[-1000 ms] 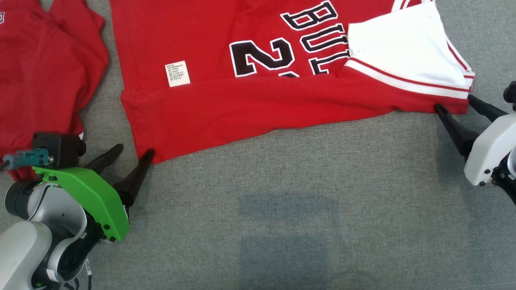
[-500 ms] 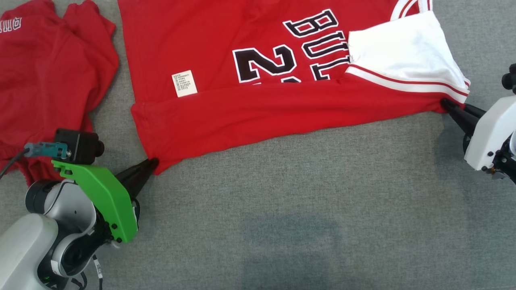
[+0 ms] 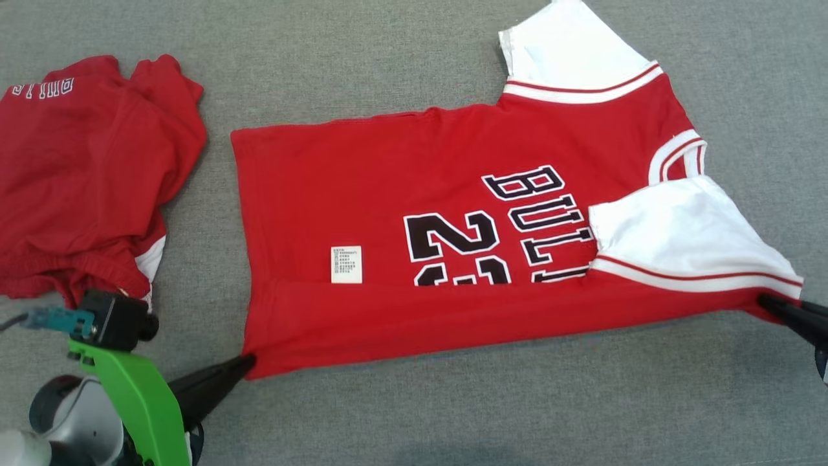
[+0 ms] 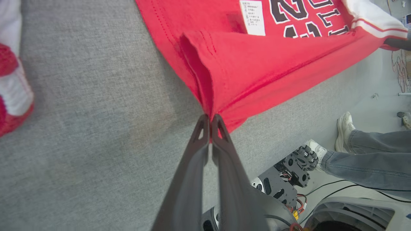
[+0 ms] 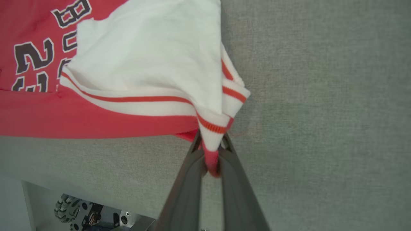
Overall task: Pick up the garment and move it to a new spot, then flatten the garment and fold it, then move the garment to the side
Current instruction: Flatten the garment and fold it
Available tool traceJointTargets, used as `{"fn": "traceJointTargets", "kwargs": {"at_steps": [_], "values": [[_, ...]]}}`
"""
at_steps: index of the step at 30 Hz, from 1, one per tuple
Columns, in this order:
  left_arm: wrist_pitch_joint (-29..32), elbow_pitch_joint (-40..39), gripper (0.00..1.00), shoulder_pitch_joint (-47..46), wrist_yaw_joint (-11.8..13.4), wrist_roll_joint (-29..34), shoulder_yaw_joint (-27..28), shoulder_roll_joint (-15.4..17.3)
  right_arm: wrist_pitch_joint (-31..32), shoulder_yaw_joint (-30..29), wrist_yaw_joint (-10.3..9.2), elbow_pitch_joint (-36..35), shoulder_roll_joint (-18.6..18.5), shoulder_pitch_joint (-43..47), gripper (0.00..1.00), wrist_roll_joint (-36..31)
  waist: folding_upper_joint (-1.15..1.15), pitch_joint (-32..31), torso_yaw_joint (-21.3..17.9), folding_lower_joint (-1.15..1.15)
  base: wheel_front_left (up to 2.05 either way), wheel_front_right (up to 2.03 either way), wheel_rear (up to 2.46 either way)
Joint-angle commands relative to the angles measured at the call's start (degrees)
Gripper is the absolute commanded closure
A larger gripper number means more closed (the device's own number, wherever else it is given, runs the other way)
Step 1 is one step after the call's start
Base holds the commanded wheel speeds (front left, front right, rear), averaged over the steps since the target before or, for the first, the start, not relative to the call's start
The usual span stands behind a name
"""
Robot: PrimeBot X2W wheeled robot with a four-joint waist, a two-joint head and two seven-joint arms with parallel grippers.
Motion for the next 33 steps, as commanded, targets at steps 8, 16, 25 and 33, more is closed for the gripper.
{"fn": "traceJointTargets", "kwargs": {"at_steps": [8, 16, 25, 33], "values": [[-4.4, -1.4, 0.04, 7.0, 1.6, 3.4, -2.2, -0.6, -3.5, 1.7, -0.04, -2.6, 3.1, 5.7, 0.61, -4.3, 0.36, 3.0, 0.0, 0.0, 0.0, 0.0, 0.0], [-5.8, -2.0, 0.0, 3.0, 4.8, 7.5, 0.4, 1.7, -8.1, -0.2, -0.01, -4.4, 1.1, -1.4, 0.0, -7.5, 0.36, 5.8, 0.7, 0.0, 0.0, 0.0, 0.0], [3.7, -0.3, 0.0, -20.5, 5.4, 15.2, 0.0, -1.3, -7.1, 8.3, -0.03, 4.1, -1.9, -34.0, 0.0, -15.8, 0.36, 15.6, 3.1, 0.0, 0.0, 0.0, 0.0], [10.3, 14.7, 0.0, -35.8, 0.9, 20.2, -7.3, -11.2, -6.5, 17.9, -0.03, 20.2, 2.6, -54.0, 0.0, -24.8, 0.36, 20.0, 6.9, 0.0, 0.0, 0.0, 0.0]]}}
